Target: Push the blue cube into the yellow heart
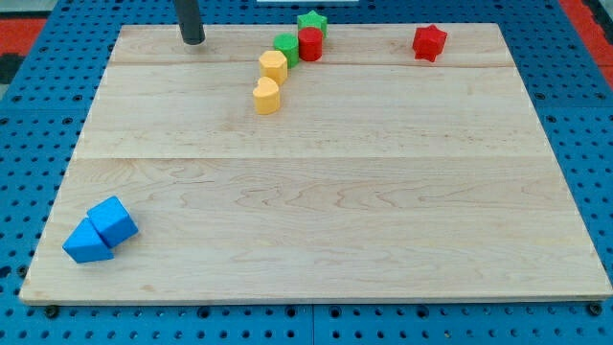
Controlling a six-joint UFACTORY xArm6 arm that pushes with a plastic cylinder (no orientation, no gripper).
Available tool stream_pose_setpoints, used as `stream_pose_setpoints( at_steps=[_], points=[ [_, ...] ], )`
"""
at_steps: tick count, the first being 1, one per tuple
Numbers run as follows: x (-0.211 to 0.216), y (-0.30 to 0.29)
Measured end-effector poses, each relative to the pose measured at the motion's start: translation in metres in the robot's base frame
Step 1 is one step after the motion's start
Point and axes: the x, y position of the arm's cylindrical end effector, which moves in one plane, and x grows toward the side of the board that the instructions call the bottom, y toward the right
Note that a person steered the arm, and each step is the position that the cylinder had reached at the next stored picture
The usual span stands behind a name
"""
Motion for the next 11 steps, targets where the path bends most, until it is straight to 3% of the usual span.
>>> stream_pose_setpoints(
  at_steps=[3,4,5,6,7,8,9,10,11],
  points=[
    [-0.025,0.007],
    [0.008,-0.004],
    [0.11,-0.003],
    [0.191,0.032],
    [0.186,0.108],
    [0.133,0.128],
    [0.139,0.155],
    [0.272,0.166],
    [0.364,0.084]
  ],
)
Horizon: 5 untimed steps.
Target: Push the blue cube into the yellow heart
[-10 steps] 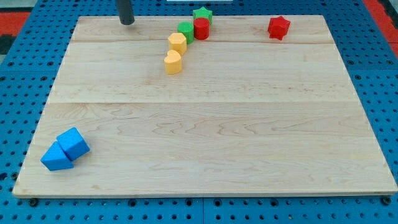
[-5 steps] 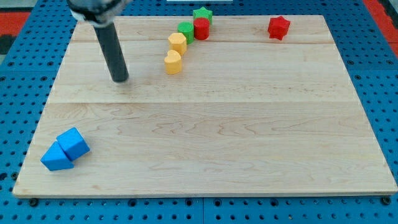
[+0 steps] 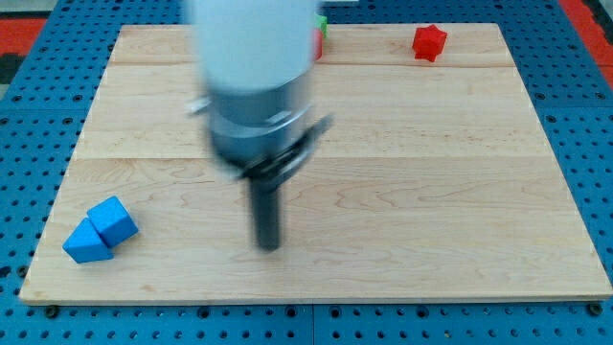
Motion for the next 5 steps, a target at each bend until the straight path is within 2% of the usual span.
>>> stream_pose_setpoints(
  at_steps=[1,2,3,4,5],
  points=[
    [0.037,-0.121],
    [0.016,-0.186],
    [-0.017,-0.141],
    [-0.072,-0.12],
    [-0.087,-0.076]
  ],
)
